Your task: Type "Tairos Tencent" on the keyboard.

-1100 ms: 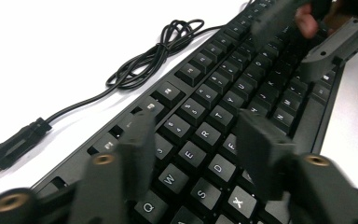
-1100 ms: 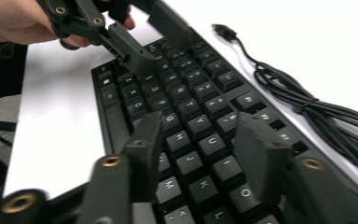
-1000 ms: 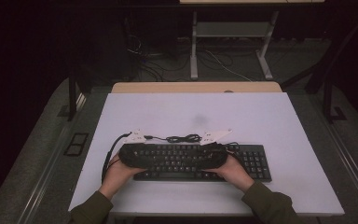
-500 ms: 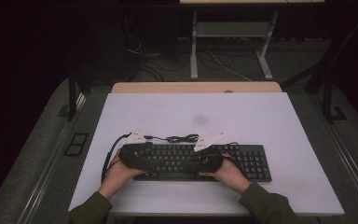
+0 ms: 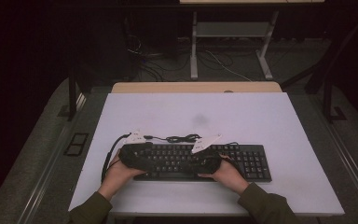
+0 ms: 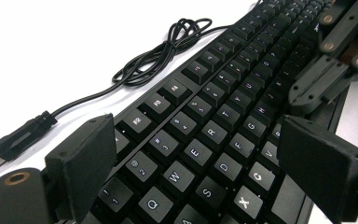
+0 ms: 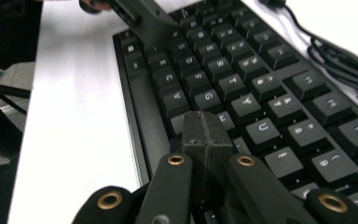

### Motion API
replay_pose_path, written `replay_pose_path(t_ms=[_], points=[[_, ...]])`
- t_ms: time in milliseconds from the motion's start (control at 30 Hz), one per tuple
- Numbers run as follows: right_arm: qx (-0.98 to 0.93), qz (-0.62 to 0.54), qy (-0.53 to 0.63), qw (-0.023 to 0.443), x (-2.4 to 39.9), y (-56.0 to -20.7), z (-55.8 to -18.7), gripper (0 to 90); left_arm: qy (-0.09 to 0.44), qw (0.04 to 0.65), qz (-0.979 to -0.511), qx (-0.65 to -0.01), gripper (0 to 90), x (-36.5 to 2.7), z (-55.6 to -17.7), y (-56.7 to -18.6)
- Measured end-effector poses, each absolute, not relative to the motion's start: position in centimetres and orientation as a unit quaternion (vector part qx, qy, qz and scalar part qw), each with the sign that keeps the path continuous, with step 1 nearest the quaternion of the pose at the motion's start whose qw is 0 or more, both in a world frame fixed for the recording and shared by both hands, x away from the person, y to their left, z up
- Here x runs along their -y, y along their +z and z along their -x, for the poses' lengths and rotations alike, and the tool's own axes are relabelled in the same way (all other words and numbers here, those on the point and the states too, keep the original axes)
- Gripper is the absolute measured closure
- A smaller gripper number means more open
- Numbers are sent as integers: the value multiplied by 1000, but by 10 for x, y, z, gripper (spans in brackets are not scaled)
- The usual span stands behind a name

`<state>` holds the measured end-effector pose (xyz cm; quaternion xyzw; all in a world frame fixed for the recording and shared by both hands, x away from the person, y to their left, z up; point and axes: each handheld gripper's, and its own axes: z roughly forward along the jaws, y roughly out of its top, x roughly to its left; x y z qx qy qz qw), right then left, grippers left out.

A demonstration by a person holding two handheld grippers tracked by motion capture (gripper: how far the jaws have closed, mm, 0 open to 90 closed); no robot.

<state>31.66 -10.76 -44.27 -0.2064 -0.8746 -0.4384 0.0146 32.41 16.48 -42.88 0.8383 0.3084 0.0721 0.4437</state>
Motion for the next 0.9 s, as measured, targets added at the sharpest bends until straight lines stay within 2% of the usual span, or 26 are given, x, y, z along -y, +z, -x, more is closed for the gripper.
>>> replay_pose_path(t_ms=[533,700,900], points=[[867,211,-452,9,111,-435,-318,889,73,446,-836,-311,136,-166,-324,-428],[861,216,-461,11,115,-433,-319,798,74,447,-836,-309,147,-166,-324,-428],[854,225,-469,14,120,-432,-322,609,74,448,-836,-308,171,-165,-324,-427]])
